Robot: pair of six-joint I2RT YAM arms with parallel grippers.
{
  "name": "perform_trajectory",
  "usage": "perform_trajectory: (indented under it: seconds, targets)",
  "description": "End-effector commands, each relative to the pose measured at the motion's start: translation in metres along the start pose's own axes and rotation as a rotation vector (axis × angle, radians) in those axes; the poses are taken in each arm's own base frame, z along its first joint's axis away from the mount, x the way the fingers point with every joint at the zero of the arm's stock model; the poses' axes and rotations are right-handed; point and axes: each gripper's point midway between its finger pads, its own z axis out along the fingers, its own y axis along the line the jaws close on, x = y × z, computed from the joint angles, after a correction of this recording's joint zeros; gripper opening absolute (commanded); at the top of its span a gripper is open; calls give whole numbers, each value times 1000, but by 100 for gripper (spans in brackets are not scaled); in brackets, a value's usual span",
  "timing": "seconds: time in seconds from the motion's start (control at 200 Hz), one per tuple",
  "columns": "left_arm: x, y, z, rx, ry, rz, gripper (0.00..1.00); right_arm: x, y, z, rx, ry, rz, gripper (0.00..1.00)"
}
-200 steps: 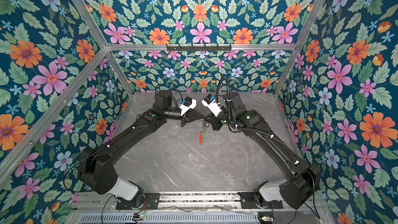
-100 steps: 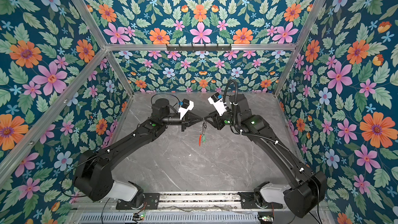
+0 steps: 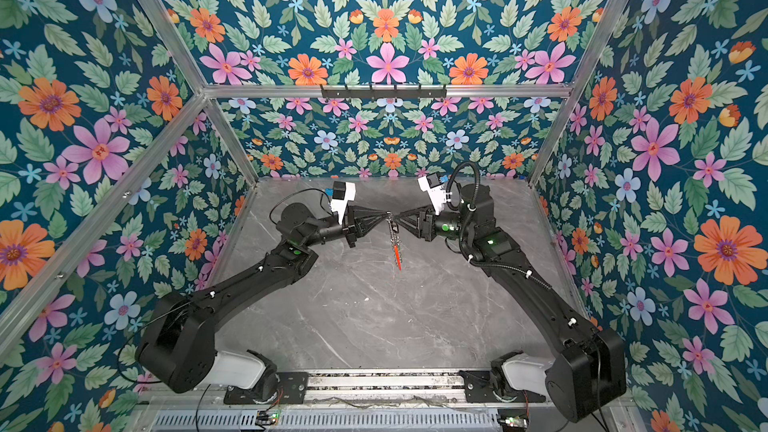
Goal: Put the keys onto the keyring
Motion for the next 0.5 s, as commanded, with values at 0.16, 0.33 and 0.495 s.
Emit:
perform_trajectory:
  seconds: [0.16, 0.33, 0.495]
  targets:
    - [-31, -4, 0, 7, -120, 10, 0, -11, 17, 3, -101, -30, -15, 31]
    - [-36, 1, 1, -6, -147, -11, 0, -11, 18, 2, -114, -28, -16, 30]
    - [-42, 4, 3, -5, -175, -31, 0, -10, 20, 6, -127, -19, -15, 30]
